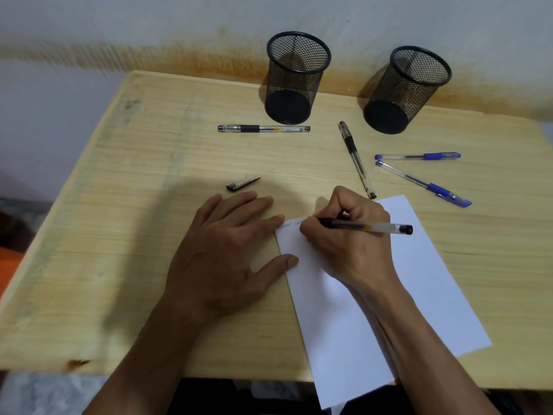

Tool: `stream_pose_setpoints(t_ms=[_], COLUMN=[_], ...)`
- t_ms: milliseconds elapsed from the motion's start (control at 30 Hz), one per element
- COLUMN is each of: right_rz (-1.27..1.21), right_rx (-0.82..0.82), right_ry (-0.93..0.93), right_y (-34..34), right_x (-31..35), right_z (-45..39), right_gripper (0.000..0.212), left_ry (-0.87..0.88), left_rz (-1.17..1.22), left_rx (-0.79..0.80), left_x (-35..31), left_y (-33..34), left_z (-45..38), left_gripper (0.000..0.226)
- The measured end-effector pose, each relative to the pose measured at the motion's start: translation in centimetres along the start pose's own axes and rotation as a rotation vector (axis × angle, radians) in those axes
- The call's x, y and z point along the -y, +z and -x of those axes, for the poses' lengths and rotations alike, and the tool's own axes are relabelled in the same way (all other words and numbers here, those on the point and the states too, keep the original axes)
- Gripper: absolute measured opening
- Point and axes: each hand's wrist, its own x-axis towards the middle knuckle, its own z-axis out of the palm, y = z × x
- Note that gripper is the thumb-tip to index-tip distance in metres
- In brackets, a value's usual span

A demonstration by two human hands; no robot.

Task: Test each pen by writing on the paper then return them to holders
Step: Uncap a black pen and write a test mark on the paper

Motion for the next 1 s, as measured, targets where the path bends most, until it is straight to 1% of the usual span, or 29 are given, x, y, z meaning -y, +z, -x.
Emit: stream_pose_setpoints(t_ms=[133, 233, 367, 533, 633, 700, 767, 833, 867, 900, 933, 1000], right_rz=[-0.24, -0.39, -0.471, -0.644, -0.727, -0.728, -0.736, -0.728, -0.717, -0.7, -0.679, -0.63], right_rx=[-0.023, -0.047, -0.028, -0.044, -0.088, -0.099, -0.096, -0.078, -0.068, -0.057, -0.048, -0.047], right_ry=[0.126, 0.179, 0.217, 0.306, 0.323, 0.293, 0.274, 0.265, 0.262, 0.255, 0.242, 0.212], right_y=[-0.7, -1.3, -1.5, -2.2, -3.2, -4.1, -5.0, -5.9, -6.3, -6.7, -7.1, -7.7], right_x=[0.7, 1.1, 1.6, 2.2, 3.3, 3.8, 3.8, 3.5, 3.3, 3.1, 3.0, 2.9], right_z=[-0.6, -1.0, -0.6, -0.5, -0.1, 0.6, 1.5, 2.5, 3.0, 3.3, 3.7, 4.2], right_gripper=[0.025, 0.024, 0.027, 0.022, 0.012, 0.011, 0.011, 0.012, 0.015, 0.019, 0.021, 0.019], left_ry=[-0.003, 0.018, 0.036, 0.082, 0.034, 0.009, -0.016, -0.075, -0.101, -0.133, -0.176, -0.311], left_rz=[-0.009, -0.047, -0.083, -0.073, -0.087, -0.057, 0.078, 0.246, 0.25, 0.193, 0.119, -0.002], left_rx=[0.001, -0.002, -0.024, -0.087, -0.046, -0.058, -0.126, -0.3, -0.394, -0.465, -0.492, -0.432], left_x=[0.0, 0.0, 0.1, 0.3, 0.0, -0.4, -0.8, -1.6, -1.9, -2.1, -1.9, -1.4], left_y=[-0.1, -0.1, 0.0, 0.5, 0.3, 0.2, 0.1, -0.3, -0.5, -0.6, -0.7, -1.0], left_z=[-0.1, -0.2, -0.5, -0.3, 0.0, 0.2, 0.4, 0.4, 0.3, 0.0, -0.3, -1.5], left_gripper=[0.061, 0.061, 0.061, 0.059, 0.061, 0.061, 0.053, 0.033, 0.026, 0.023, 0.022, 0.027])
